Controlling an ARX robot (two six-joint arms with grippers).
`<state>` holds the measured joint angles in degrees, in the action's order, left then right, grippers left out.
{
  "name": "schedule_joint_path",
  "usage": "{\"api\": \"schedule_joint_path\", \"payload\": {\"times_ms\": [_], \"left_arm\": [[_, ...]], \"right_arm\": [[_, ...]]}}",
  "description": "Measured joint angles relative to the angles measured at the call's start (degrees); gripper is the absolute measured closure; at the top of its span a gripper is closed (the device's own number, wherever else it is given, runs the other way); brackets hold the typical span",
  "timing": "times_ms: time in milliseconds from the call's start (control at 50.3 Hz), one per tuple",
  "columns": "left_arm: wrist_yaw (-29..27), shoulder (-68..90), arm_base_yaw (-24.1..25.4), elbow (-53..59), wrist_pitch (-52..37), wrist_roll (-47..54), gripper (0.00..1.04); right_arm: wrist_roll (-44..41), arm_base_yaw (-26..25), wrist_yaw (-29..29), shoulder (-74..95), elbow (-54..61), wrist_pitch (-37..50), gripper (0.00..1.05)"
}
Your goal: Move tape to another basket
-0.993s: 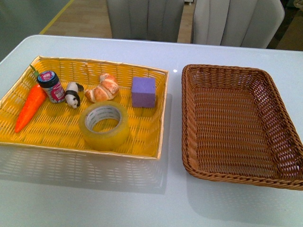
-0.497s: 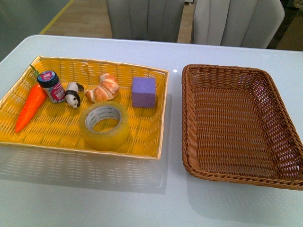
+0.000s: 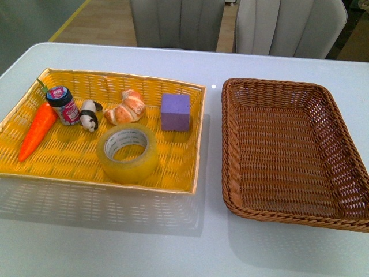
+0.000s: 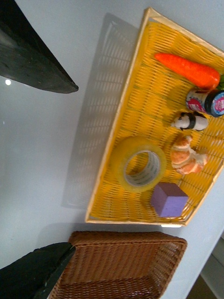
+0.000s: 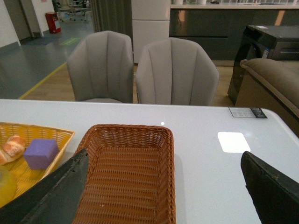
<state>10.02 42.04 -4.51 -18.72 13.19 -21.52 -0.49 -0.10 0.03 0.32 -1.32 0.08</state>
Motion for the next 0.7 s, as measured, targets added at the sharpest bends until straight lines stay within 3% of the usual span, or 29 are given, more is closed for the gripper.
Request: {"api": "schedule_joint_path", "payload": {"times_ms": [278, 477, 695], "left_arm": [[-4.04, 37.88, -2.27, -12.0, -23.85, -2.54, 0.09], [-6.27, 59.25, -3.72, -23.39, -26.23, -1.07, 0.09], [-7.96, 73.61, -4.98, -34.8, -22.38, 1.75, 0.09]], "right_arm": [[0.02, 0.0, -0.02, 0.0, 0.0, 0.0, 0.09], [0.04, 0.0, -0.02, 0.0, 0.0, 0.0, 0.09], [0.04, 0.0, -0.02, 0.0, 0.0, 0.0, 0.09]]}}
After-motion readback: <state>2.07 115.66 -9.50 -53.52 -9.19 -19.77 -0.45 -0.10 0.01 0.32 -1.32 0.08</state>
